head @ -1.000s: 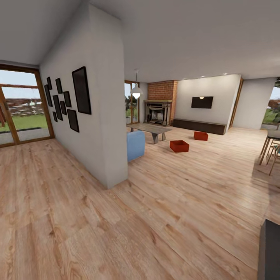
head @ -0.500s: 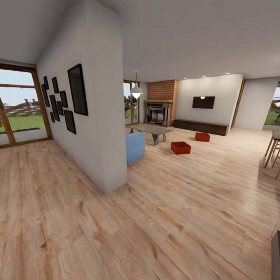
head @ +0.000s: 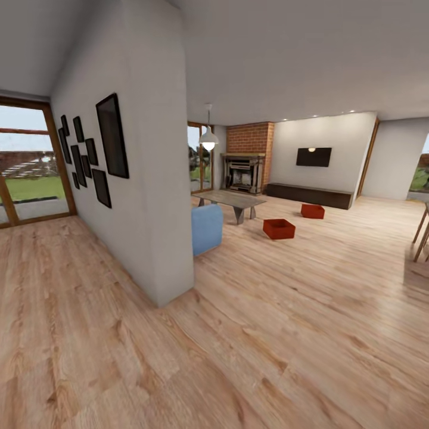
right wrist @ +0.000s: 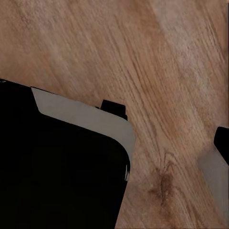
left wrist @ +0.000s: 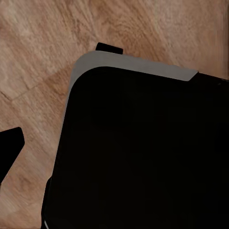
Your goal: Move the two storage containers from the living room to the garage. In the garage, place one container on the floor and stack the other container on top of it (either order is fine).
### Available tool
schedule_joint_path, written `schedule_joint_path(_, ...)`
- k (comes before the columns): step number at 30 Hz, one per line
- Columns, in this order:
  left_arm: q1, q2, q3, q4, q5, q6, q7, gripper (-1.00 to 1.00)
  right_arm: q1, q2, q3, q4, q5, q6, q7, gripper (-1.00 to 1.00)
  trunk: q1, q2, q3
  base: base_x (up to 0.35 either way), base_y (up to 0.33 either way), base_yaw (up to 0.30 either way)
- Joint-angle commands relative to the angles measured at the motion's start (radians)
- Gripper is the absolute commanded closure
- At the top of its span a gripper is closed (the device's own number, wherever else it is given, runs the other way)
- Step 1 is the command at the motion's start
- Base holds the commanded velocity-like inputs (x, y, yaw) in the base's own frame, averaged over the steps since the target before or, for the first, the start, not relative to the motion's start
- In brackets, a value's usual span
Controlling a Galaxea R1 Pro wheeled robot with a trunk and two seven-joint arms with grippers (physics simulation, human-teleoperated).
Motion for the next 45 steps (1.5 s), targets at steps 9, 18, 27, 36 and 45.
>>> schedule_joint_path(9,0.0,0.0,0.0,0.0,0.004,-0.003,0.001,-1.0,-0.001,-0.001,-0.008,0.003,0.007,-0.004,0.004,-1.0,0.001,0.0,-0.001,0.324,0.0,-0.037)
schedule_joint_path(18,0.0,0.0,0.0,0.0,0.004,-0.004,0.001,-1.0,-0.001,-0.008,-0.009,0.003,0.007,-0.004,0.007,-1.0,0.001,0.0,-0.001,0.324,0.0,-0.259)
schedule_joint_path(27,0.0,0.0,0.001,0.0,0.004,-0.003,0.001,-1.0,-0.001,-0.011,-0.009,0.003,0.008,-0.005,0.007,-1.0,0.001,0.0,-0.001,0.324,0.0,-0.299)
schedule_joint_path(36,0.0,0.0,0.0,0.0,0.004,-0.003,0.001,-1.0,-0.001,-0.011,-0.009,0.003,0.008,-0.004,0.008,-1.0,0.001,0.0,-0.001,0.324,0.0,-0.3)
schedule_joint_path(45,0.0,0.0,0.0,0.0,0.004,0.003,0.001,-1.0,-0.001,-0.011,-0.007,0.003,0.009,-0.004,0.008,-1.0,0.001,0.0,-0.001,0.324,0.0,-0.3)
